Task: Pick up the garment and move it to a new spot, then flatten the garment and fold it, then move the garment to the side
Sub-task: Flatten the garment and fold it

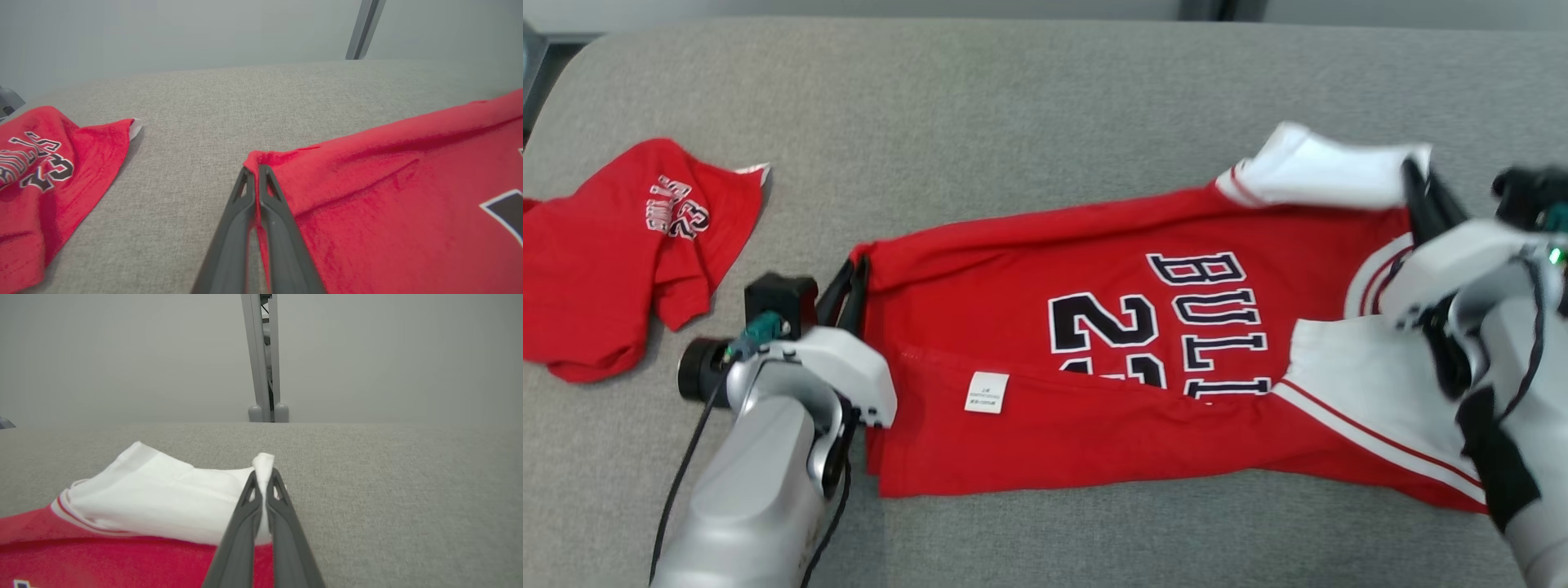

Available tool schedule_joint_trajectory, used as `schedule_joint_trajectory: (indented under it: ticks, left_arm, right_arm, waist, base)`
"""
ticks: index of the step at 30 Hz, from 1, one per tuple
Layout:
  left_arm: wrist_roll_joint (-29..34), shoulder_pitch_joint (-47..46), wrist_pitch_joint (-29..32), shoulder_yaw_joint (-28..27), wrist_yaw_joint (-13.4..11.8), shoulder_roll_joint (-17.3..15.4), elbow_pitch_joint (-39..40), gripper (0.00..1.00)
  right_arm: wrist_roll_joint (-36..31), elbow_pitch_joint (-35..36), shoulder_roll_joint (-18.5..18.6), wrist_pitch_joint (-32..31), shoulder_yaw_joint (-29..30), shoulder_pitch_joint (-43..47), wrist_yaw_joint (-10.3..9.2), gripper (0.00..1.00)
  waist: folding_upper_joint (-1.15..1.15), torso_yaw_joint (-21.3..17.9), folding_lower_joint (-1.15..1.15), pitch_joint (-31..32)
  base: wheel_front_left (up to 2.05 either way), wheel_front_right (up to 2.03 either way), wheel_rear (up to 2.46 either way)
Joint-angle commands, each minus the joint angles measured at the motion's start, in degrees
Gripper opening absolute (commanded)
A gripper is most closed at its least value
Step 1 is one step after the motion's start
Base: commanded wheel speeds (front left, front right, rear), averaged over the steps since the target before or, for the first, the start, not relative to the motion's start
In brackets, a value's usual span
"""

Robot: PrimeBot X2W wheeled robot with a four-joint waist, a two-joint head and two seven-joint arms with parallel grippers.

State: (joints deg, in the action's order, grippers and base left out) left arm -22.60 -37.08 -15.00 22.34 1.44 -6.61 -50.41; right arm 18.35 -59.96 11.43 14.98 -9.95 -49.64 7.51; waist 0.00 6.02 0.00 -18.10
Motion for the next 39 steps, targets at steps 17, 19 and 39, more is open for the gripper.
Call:
schedule_joint_trajectory:
  ticks: [17,19,39]
  left_arm:
    - [4.1,13.5,-0.2,-7.0,1.2,0.4,0.2,0.00]
    - [4.5,14.3,-0.2,-7.8,1.3,0.6,0.6,0.00]
    - [10.2,30.7,-0.2,-16.4,-3.2,3.4,14.0,1.00]
  right_arm:
    - [10.6,8.6,-1.1,0.3,0.0,21.3,-0.04,0.00]
    - [11.1,8.5,-1.2,0.3,-0.3,22.2,-0.04,0.00]
    - [10.5,7.8,-0.5,-2.5,1.6,24.6,-0.03,1.00]
  waist:
    - [0.00,-5.1,0.00,10.0]
    - [0.00,-5.2,0.00,10.5]
    - [0.00,-2.1,0.00,12.4]
  base:
    - [0.00,0.00,0.00]
    - [0.00,0.00,0.00]
    - [0.00,0.00,0.00]
